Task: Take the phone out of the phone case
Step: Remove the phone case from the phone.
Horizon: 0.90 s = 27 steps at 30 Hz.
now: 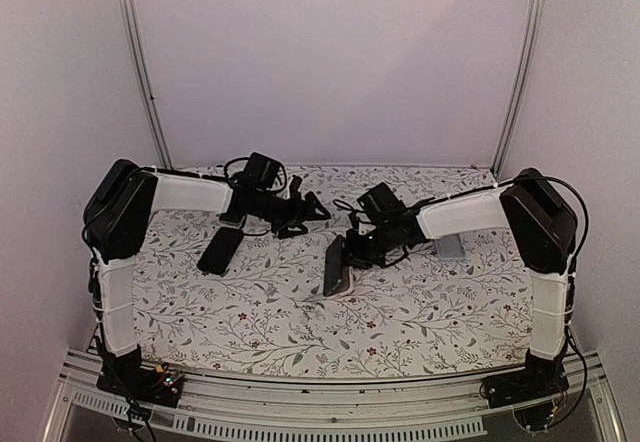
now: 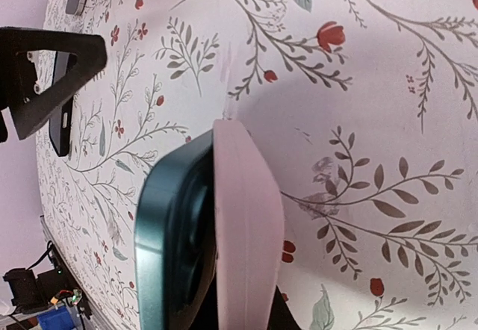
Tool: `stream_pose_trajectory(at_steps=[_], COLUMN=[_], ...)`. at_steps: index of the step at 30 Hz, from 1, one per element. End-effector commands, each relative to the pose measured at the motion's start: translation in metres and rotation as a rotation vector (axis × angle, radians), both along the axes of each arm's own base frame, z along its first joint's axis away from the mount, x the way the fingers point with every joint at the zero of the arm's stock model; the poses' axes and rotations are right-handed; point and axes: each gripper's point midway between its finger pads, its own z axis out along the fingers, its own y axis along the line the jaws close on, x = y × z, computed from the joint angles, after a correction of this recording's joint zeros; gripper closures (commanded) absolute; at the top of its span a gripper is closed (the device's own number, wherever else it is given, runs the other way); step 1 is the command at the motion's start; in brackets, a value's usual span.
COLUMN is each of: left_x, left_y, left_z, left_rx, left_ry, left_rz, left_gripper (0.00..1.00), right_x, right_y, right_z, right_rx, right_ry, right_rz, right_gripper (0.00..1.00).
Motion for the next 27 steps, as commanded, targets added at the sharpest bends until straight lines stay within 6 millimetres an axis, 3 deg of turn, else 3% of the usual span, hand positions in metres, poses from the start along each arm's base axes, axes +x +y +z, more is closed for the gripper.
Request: stream_pose_trajectory(at_steps=[1, 5, 13, 17, 27], left_x=[0.008, 0.001, -0.069, -0.092, -0.112], left_y=[0.014, 0.021, 0.003, -0.010, -0.016], left_z=[-0.008, 0.003, -0.006, -0.009, -0.024], left_rx=[0.097, 0.153, 0.333, 0.391, 0.513], left_ry=[-0.015, -0.061, -0.123, -0.147, -0.161], left_rz=[0.011, 0.003, -0.074, -0.099, -0.125], left_gripper=[0.09, 0.09, 0.10, 0.09, 0.07], right_x=[-0.006, -0.004, -0.001, 0.000, 0.000], right_y=[0.009, 0.009, 0.016, 0.017, 0.017], right_z=[0.000, 0.006, 0.012, 0.017, 0.027], right_rx=[0.158, 0.258, 0.320, 0.332, 0.347], right_ry=[0.027, 0.036, 0.062, 0.066, 0.071], right_rz=[0.020, 0.017, 0.011, 0.005, -0.013], right_gripper=[1.00, 1.00, 1.00, 1.00, 1.00])
